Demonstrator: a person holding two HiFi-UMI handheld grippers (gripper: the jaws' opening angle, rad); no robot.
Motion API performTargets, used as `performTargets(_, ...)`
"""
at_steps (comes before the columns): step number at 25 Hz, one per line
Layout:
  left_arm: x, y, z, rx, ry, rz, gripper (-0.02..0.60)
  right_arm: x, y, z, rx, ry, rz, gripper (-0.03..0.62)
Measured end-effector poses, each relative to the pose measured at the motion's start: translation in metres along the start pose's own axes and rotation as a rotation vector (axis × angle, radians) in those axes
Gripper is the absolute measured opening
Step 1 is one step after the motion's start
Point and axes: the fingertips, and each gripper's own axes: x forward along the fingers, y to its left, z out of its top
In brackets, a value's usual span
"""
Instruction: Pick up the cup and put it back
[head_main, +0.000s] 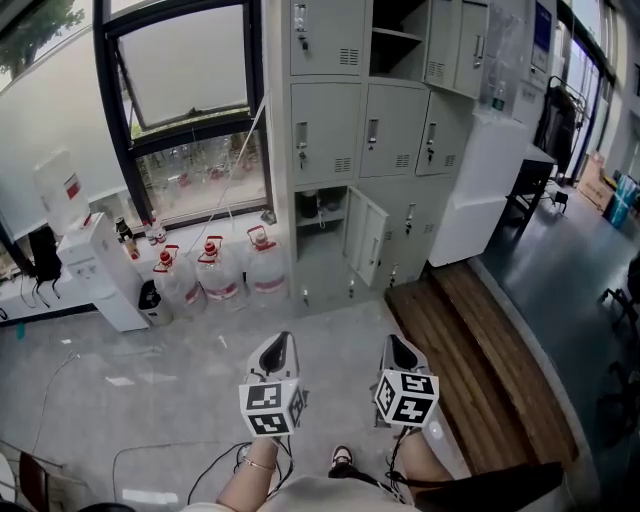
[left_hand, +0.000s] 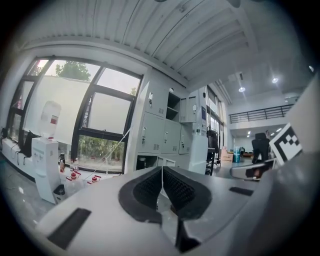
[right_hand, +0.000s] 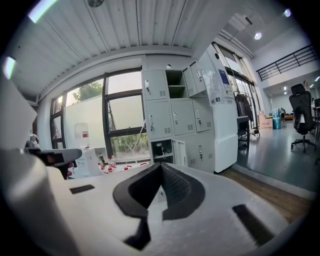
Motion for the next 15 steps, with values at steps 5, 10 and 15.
performTargets(5,0.072,-0.002,0.014,0.005,-0.008,0.017,0.012,0.07,-0.025,0.028,-0.025,0.015,0.032,-0.009)
performTargets(10,0.139,0.0,0.027,0.007,-0.035,0.048,0.012,0.135,-0.053,0.062,-0.049,-0.002,0.059,-0.009)
performTargets(15,0.186,0.002,0.032,-0.002,-0.032,0.073,0.012,0.184,-0.074,0.073,-0.046,0.009,0.077,-0.009)
